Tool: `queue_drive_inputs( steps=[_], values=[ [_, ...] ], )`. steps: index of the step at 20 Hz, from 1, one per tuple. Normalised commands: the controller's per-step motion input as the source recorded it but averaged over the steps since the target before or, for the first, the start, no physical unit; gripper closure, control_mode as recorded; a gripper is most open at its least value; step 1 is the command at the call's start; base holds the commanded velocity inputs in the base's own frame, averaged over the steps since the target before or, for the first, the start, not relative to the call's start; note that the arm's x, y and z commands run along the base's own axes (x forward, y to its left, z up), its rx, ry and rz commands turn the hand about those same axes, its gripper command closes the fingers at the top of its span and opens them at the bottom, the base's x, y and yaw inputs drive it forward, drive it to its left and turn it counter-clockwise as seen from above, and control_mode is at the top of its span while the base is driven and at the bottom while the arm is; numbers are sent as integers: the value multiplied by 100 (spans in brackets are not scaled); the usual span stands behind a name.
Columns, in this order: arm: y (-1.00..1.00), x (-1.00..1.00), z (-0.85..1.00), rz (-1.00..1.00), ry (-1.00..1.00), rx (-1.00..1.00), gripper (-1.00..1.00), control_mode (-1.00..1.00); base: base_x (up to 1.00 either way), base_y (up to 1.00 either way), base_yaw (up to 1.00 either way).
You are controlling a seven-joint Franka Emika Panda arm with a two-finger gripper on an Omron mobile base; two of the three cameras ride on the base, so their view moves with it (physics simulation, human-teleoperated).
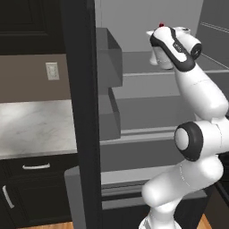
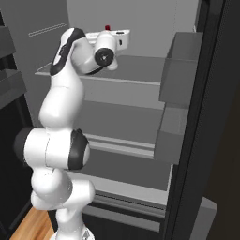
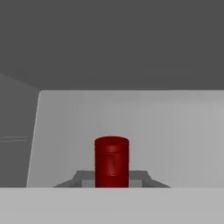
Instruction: Place the liquors on the top shelf of the fridge to keep them out of children's reach, and place the apple on lower shelves for easy access.
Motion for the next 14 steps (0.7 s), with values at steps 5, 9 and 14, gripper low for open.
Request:
queue_drive_inputs(
  steps=[5, 9, 14],
  values=[
    [0, 56, 0, 0, -1, 0, 100, -100, 0, 0, 0],
    [0, 35, 0, 0, -4, 0, -100, -100, 0, 0, 0],
    [-5, 8, 0, 0, -5, 0, -100, -100, 0, 0, 0]
  ],
)
